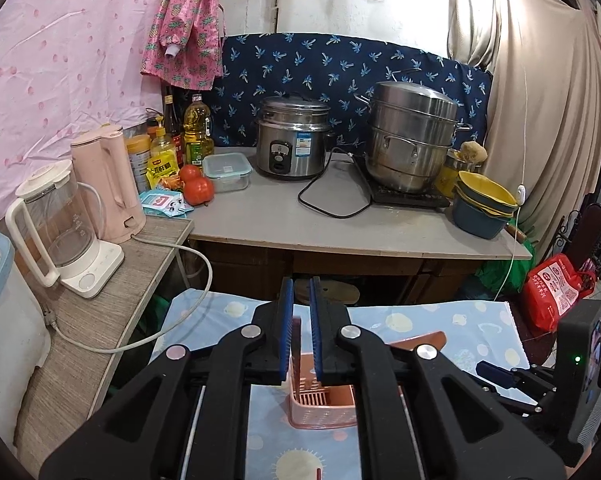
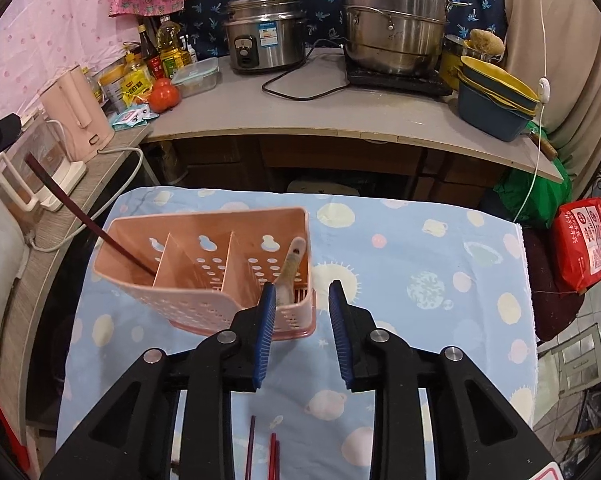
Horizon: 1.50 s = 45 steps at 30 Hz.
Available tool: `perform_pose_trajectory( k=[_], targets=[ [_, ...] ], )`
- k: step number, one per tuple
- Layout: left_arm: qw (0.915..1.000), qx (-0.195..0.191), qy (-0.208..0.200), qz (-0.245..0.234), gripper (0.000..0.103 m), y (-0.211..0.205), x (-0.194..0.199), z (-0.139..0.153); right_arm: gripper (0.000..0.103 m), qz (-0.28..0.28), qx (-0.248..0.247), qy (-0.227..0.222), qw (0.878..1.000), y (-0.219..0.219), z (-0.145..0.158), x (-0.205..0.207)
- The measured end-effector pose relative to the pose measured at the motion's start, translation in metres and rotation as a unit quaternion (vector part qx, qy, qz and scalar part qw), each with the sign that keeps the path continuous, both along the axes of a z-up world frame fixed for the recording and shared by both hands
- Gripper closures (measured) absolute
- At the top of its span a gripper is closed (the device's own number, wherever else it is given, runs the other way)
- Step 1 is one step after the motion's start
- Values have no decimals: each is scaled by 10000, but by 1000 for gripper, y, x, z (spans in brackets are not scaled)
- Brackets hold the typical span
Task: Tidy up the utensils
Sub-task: 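Open the right tool to drop the spoon in the holder while the left tool drops the chopstick, then move both open tools back down to the chopsticks on the table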
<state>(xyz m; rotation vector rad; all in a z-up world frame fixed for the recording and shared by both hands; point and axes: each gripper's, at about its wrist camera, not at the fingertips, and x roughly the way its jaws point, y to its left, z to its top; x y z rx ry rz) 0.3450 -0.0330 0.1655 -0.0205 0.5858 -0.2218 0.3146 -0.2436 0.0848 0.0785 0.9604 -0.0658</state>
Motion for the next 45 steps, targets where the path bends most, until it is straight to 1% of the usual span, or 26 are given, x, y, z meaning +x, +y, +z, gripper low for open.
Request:
perform_pose_trajectory(
  k=[11,17,21,26,31,34,39,43,45],
  targets=[
    [10000,-8,58,71,94,8,-15,0,74,-29,-2,-5,10000,1,1,-23],
    [9999,8,116,63,94,15,-36,-4,74,-66,-6,-40,10000,2,4,-50],
    [9997,30,235,62,94,23,-58,-15,74,-49,-8,-63,10000,5,6,-73],
    [9984,202,528,16,91,30,-96,-48,72,-38,-25,-41,10000,10,0,-114],
    [9952,226,954,-3,91,38,-137,-91,72,-22,6,125,9999,16,-17,-162],
    [9922,165,1234,-46,91,43,-159,-116,72,-44,112,252,9996,17,-31,-189],
    [9854,203,1683,-141,91,44,-197,-158,72,-100,260,446,9986,19,-52,-229],
    [9796,300,1971,-269,85,39,-223,-187,72,-136,292,583,9978,21,-68,-255],
    [9766,298,2103,-330,85,37,-233,-200,72,-111,312,670,9972,23,-77,-265]
  ],
)
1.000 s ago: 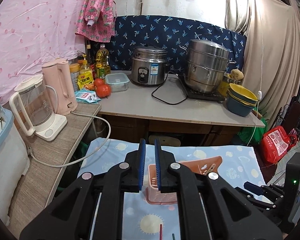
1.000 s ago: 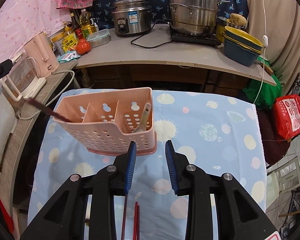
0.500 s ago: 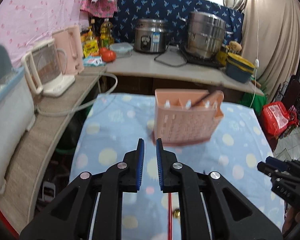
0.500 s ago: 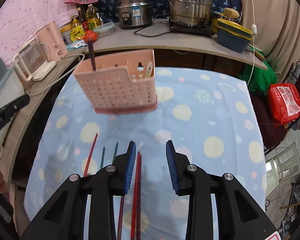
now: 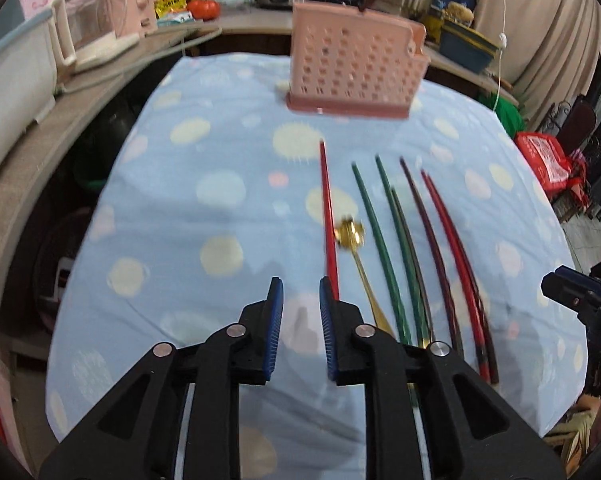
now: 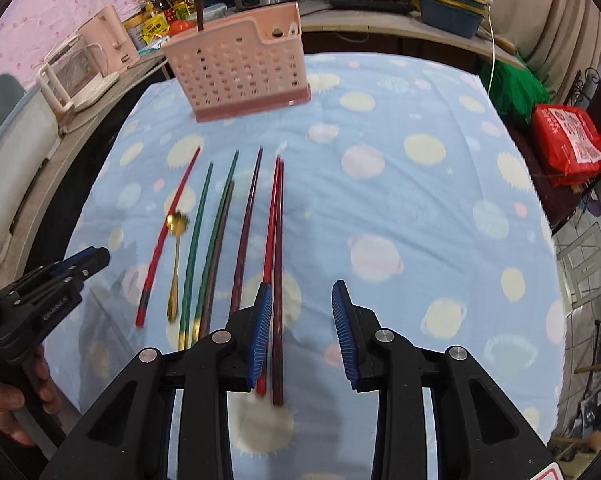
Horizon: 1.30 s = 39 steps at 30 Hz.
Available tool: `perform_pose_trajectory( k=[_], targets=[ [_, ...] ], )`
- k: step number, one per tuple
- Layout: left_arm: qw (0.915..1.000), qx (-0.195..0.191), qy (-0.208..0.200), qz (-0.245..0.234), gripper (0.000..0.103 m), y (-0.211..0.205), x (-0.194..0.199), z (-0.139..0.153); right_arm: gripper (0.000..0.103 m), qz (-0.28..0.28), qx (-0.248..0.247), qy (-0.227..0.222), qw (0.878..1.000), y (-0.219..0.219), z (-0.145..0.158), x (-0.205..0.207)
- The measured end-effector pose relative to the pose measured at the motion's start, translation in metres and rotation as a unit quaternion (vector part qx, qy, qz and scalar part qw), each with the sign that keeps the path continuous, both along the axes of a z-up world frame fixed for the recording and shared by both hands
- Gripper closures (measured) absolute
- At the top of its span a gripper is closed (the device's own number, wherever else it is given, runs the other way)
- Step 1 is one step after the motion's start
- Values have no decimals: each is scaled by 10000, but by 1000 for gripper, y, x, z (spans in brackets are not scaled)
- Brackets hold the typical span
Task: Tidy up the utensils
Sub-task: 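Move both open tools back down to the chopsticks on the table, then grasp a red chopstick with the left tool while the right tool grasps a dark red chopstick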
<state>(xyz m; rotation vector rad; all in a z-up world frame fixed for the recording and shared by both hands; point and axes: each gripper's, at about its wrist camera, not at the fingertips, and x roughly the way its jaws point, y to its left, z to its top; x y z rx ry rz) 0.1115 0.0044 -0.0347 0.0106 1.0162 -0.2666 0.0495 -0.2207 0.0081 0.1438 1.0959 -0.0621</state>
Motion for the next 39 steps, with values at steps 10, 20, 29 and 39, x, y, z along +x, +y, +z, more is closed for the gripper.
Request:
perform_pose_trajectory(
  k=[10,20,29,39],
  targets=[
    [9993,63,339,-158,82,-15,-19,-41,72,21,130,321,9994,9,-38,-33],
    [9995,86,238,-200,82,-16,-18,-43,72,204,156,491,9985,22,-55,-32],
    [9994,33,247,-230,83,-15,-17,-44,74,187,265,528,9981,19,-60,-32],
    [9991,-49,322,-258,83,-17,-17,-44,76,150,351,444,9983,14,-56,-34]
  ],
)
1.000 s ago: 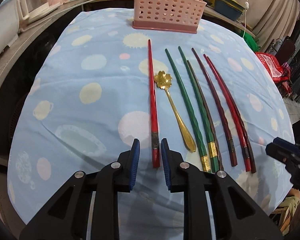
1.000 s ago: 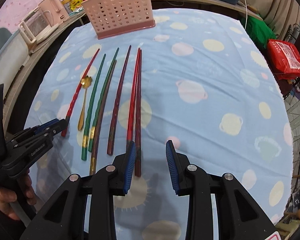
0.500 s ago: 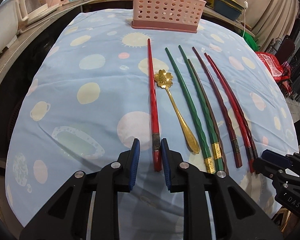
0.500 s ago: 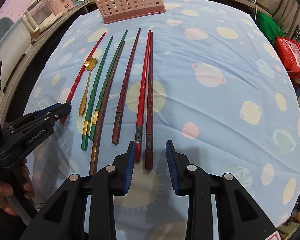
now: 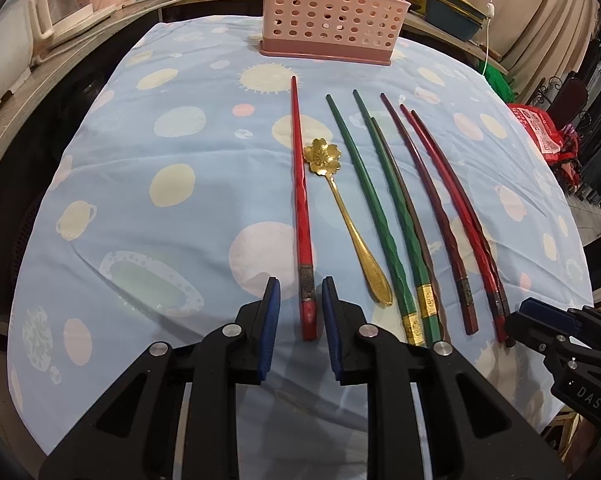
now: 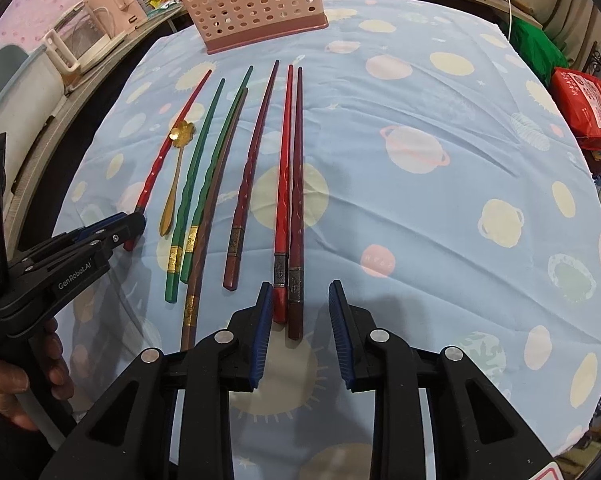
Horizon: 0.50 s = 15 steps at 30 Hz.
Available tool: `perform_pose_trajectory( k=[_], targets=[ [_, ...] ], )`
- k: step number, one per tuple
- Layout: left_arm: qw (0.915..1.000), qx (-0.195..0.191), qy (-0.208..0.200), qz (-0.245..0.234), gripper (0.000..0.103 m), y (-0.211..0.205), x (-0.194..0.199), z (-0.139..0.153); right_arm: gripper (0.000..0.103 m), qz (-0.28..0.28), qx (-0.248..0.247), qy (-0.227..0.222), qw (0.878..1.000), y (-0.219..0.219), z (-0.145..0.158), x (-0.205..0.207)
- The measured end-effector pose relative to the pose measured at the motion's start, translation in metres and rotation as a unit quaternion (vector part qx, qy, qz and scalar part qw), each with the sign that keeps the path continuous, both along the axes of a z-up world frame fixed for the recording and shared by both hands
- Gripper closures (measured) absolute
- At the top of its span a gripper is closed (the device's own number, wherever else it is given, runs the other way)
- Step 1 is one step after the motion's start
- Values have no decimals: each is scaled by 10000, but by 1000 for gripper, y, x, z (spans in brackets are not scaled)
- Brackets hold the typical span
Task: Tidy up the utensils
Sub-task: 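Grasp a red chopstick with the left tool while the right tool grasps a dark red chopstick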
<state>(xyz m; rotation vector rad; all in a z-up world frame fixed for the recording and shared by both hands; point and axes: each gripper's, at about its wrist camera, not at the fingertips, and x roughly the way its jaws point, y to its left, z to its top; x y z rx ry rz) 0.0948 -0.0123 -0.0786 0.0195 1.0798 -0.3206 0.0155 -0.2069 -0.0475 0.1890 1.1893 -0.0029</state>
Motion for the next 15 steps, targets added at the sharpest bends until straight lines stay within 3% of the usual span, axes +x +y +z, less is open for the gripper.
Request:
perform_pose_trajectory(
  k=[15],
  targets=[
    [9999,-62,10,-87,84,-3,-2,-1,82,67,-130,88,9999,3,-10,2]
  ],
)
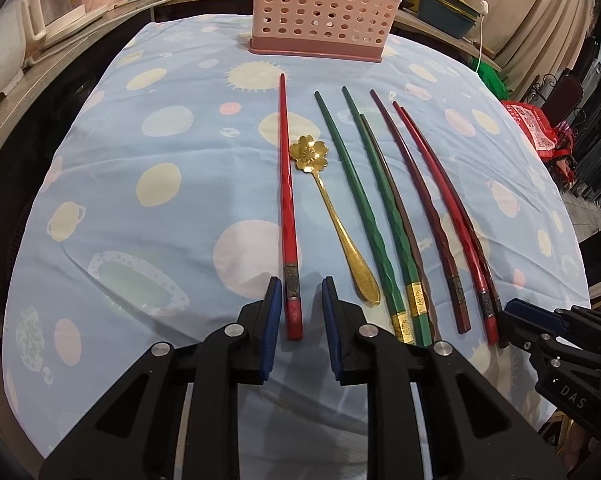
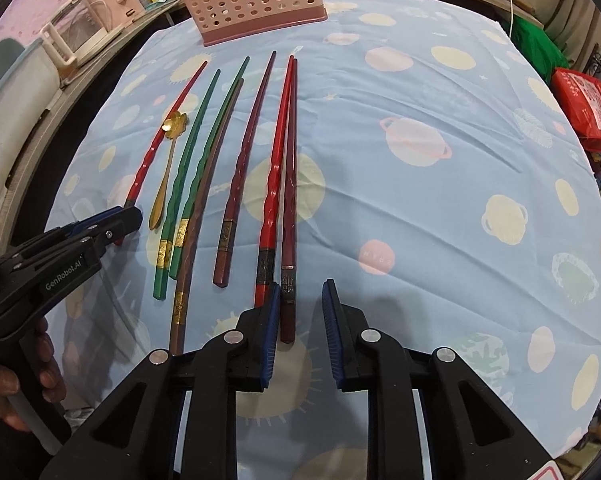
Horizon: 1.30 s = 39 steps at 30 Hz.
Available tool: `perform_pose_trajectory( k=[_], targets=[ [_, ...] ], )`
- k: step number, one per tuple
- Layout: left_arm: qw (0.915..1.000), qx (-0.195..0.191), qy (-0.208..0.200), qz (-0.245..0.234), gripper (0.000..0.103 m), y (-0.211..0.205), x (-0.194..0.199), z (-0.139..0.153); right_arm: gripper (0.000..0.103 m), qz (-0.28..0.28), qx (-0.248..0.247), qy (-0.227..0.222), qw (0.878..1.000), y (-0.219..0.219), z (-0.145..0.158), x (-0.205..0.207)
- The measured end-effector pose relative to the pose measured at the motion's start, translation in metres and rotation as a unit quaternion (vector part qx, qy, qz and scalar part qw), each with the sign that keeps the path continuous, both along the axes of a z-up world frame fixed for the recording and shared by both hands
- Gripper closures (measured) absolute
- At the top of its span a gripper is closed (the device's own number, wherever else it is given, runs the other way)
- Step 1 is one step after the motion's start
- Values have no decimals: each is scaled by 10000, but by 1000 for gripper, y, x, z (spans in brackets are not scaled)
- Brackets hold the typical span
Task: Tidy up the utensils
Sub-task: 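Grasp a red chopstick with the left tool while the right tool grasps a dark red chopstick, then lift and carry both chopsticks over the pink utensil holder with both tools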
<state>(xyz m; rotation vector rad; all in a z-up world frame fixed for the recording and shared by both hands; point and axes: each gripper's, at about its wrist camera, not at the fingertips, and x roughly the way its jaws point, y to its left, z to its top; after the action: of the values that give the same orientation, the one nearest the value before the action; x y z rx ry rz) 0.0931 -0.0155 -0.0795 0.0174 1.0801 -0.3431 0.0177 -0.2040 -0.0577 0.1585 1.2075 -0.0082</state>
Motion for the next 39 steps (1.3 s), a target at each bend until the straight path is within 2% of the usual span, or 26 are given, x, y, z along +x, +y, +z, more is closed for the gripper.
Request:
perform_pose_trajectory(
  k=[6,11,22,29,39],
  targets=[
    [10000,-71,-6,48,95,7,1,-1,85,37,-108,-43,9999,3,0,-1],
    [10000,19,-59,5,96,4,-2,-1,95,118,-200,-64,9997,7,0,-2],
    [9998,-169,49,-40,96,7,-10,6,96,55,-109,-175,9998,3,7,-7],
    [9992,-366,-135,4,96,14,-16,31,96,-22,-26,-476,9989,-2,32,-10],
    [9960,-658,-602,73,96,24,-17,85,96,-168,77,-1106,9937,-16,84,-10]
  ],
)
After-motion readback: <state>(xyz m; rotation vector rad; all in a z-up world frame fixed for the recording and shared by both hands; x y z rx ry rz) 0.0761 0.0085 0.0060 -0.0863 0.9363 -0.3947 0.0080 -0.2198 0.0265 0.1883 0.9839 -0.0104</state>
